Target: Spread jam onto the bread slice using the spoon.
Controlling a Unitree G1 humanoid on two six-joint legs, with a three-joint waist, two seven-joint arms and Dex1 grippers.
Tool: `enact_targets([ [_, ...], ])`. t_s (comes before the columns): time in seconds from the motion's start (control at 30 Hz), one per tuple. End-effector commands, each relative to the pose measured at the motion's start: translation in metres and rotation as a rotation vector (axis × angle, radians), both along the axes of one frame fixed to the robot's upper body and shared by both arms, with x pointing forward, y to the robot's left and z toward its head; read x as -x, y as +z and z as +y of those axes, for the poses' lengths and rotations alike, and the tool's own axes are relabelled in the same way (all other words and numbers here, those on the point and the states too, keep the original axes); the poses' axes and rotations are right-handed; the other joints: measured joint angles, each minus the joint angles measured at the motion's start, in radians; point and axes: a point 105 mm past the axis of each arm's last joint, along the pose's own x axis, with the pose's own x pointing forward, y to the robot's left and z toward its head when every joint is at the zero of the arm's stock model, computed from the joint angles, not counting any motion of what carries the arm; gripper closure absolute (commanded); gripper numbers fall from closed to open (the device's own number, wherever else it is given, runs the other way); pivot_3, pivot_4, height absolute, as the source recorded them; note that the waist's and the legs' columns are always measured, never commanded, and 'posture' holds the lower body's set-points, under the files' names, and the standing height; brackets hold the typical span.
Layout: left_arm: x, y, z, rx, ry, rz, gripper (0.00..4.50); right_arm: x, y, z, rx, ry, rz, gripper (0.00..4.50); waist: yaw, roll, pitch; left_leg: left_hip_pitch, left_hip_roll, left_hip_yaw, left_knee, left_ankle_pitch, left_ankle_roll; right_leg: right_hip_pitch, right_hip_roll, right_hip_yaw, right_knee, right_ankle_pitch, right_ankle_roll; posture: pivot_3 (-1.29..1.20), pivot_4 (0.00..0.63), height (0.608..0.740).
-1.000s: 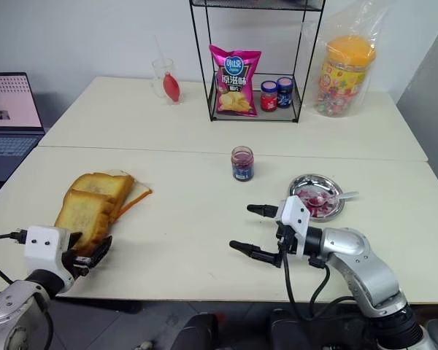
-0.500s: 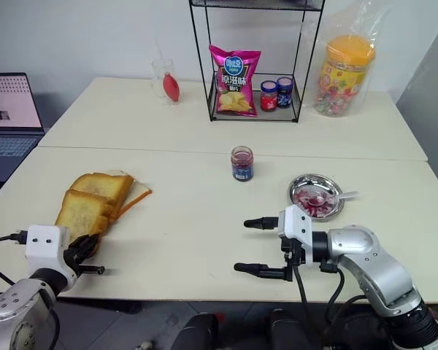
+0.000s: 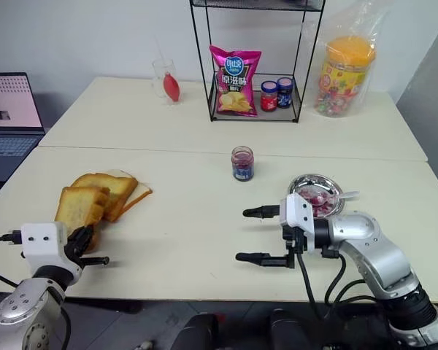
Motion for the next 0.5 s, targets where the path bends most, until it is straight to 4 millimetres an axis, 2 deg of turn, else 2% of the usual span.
enact_targets([
  [0.03,0.001,0.016,-0.006,-0.053,-0.016,-0.059,4.47,-0.004,0.02,-0.006,-0.012,0.03,-0.031,0.0,0.0,0.0,0.0,0.0,0.0,0.0,0.0,0.0,0.0,0.0,0.0,0.0,0.0,0.0,0.0,0.0,0.15,0.74],
  [0.43,-0.001,0.034,-0.014,-0.157,-0.014,-0.144,4.47,-0.009,0.023,-0.006,-0.018,0.021,-0.055,0.0,0.0,0.0,0.0,-0.001,0.0,0.0,0.0,0.0,0.0,0.0,0.0,-0.001,0.0,0.002,0.003,0.0,0.15,0.74],
  [0.5,-0.002,0.042,-0.019,-0.192,-0.032,-0.182,4.47,-0.009,0.022,-0.006,-0.019,0.015,-0.058,0.0,0.0,0.0,0.0,0.0,0.0,0.0,0.0,0.0,0.0,0.0,0.0,0.0,-0.001,0.002,0.003,0.0,0.15,0.74],
])
